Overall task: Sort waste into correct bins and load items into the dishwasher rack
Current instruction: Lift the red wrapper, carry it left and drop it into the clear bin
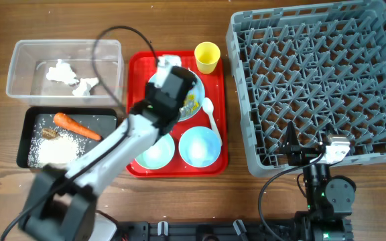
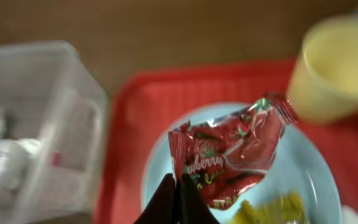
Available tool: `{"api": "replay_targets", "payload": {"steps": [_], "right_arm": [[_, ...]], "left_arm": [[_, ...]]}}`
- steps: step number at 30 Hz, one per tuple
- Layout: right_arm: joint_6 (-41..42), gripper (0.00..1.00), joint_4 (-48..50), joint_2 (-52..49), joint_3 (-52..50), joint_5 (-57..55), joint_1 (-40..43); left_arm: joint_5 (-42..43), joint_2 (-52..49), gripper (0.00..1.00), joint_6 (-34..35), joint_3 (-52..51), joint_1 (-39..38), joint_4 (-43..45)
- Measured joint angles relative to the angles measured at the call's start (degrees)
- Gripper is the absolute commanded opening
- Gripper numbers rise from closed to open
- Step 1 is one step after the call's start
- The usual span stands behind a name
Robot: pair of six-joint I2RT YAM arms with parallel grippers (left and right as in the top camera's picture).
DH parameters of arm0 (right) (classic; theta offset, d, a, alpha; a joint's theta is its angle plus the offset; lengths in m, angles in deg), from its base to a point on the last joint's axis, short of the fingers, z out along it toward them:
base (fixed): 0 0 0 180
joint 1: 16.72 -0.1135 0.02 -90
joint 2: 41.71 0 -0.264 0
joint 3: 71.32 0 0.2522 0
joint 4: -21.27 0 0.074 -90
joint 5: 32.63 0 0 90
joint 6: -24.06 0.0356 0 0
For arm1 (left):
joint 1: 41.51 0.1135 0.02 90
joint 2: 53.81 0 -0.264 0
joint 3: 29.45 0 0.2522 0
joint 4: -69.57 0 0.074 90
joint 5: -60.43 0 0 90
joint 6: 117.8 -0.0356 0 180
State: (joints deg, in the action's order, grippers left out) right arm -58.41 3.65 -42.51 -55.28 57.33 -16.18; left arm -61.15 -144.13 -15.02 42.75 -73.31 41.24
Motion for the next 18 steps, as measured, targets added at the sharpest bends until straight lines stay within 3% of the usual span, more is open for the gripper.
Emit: {"api": "replay_targets", "payload": {"steps": [8,18], "right_arm": [[0.0,1.0,0.0,0.0,0.0,0.0,0.0],[0.0,0.99,0.0,0.0,0.0,0.0,0.0]], "left_arm": [[1.2,13.1,0.04,1.4,0.0,12.6,3.1],[9.6,11.7,0.04,8.3,0.0,31.1,0.3]]}}
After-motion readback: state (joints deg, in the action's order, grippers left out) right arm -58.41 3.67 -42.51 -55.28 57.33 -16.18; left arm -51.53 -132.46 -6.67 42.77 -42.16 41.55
